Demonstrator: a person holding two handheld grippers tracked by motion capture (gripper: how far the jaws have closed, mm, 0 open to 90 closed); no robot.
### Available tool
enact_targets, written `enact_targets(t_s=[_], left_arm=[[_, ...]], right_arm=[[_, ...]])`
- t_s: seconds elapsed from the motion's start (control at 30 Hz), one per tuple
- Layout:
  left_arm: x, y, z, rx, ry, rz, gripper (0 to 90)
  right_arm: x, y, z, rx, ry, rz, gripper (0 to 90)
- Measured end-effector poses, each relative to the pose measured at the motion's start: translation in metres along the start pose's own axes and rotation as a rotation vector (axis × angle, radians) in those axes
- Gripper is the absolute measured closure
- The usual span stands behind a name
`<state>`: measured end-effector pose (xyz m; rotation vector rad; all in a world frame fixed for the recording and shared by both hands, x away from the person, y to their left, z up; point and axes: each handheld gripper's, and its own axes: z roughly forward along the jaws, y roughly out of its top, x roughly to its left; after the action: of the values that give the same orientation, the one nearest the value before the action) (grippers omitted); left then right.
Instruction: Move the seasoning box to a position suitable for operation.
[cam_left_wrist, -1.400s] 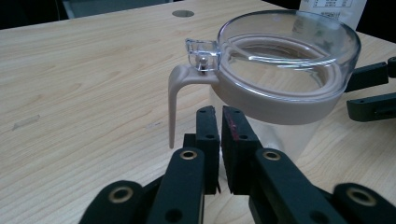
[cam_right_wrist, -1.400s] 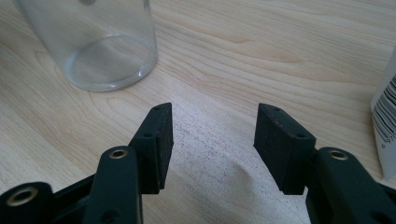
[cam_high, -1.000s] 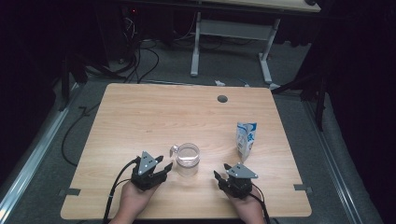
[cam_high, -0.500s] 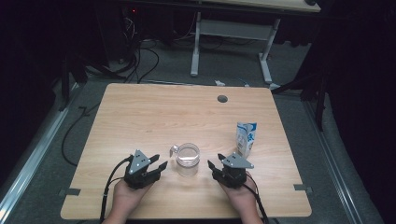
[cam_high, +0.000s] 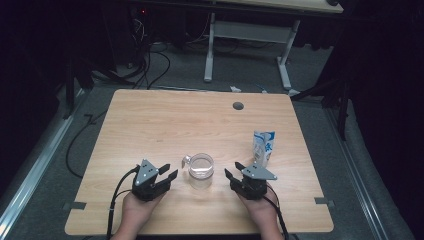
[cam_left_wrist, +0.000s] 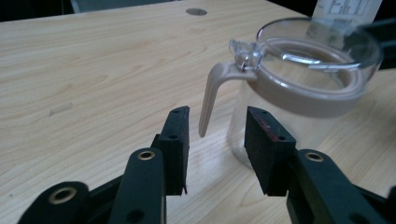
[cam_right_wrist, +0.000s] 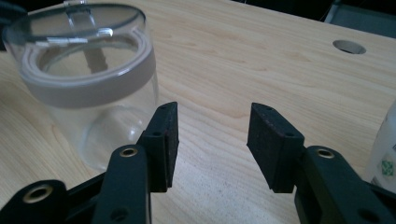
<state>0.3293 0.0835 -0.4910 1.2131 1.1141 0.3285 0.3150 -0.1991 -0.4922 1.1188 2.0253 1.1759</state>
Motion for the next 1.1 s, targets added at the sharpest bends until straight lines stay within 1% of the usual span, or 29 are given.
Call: enact_targets(t_s=[0.07, 0.1, 0.17, 0.27, 0.3, 0.37, 0.4, 0.47, 0.5, 0.67, 0.7, 0.8, 0.83, 0.93, 1.03, 1.1], left_arm=[[-0.001, 0.001, 0.001, -0.004, 0.003, 0.006, 64.8], [-0.004, 0.003, 0.004, -0.006, 0.008, 0.017, 65.4], [-0.005, 0.005, 0.006, -0.007, 0.008, 0.02, 67.4], [-0.008, 0.009, 0.011, -0.02, 0.005, 0.019, 68.9], [-0.01, 0.011, 0.014, -0.024, 0.0, 0.021, 71.9], [-0.011, 0.013, 0.015, -0.026, -0.004, 0.026, 75.5], [-0.013, 0.015, 0.018, -0.035, -0.011, 0.016, 77.1], [-0.013, 0.016, 0.019, -0.039, -0.013, 0.014, 81.2], [-0.014, 0.018, 0.022, -0.042, -0.019, 0.005, 83.7], [-0.017, 0.021, 0.027, -0.052, -0.028, 0.0, 89.8], [-0.02, 0.022, 0.03, -0.058, -0.035, 0.002, 89.8], [-0.022, 0.023, 0.033, -0.061, -0.035, 0.006, 89.8], [-0.024, 0.023, 0.037, -0.057, -0.036, 0.013, 89.8], [-0.026, 0.022, 0.04, -0.06, -0.036, 0.025, 89.8], [-0.027, 0.021, 0.042, -0.057, -0.035, 0.026, 89.8], [-0.028, 0.018, 0.044, -0.054, -0.031, 0.04, 89.8]], right_arm=[[0.001, -0.002, 0.001, 0.009, -0.001, -0.007, 55.4], [0.001, -0.003, 0.002, 0.013, 0.003, -0.011, 56.1], [0.003, -0.004, 0.003, 0.011, 0.006, -0.012, 56.4], [0.006, -0.005, 0.005, 0.015, 0.009, -0.03, 58.8], [0.007, -0.005, 0.006, 0.022, 0.018, -0.023, 60.3], [0.008, -0.005, 0.006, 0.024, 0.02, -0.018, 61.0], [0.009, -0.005, 0.007, 0.028, 0.027, -0.015, 62.6], [0.009, -0.005, 0.007, 0.027, 0.032, -0.015, 63.9], [0.01, -0.005, 0.007, 0.028, 0.037, -0.016, 65.1], [0.012, -0.006, 0.01, 0.039, 0.048, -0.021, 66.2], [0.013, -0.006, 0.011, 0.046, 0.051, -0.023, 66.7], [0.014, -0.006, 0.012, 0.049, 0.054, -0.026, 67.4], [0.015, -0.006, 0.012, 0.049, 0.057, -0.024, 68.5], [0.016, -0.005, 0.012, 0.046, 0.063, -0.027, 69.4], [0.016, -0.005, 0.012, 0.042, 0.068, -0.029, 70.1], [0.017, -0.004, 0.012, 0.04, 0.072, -0.027, 70.3]])
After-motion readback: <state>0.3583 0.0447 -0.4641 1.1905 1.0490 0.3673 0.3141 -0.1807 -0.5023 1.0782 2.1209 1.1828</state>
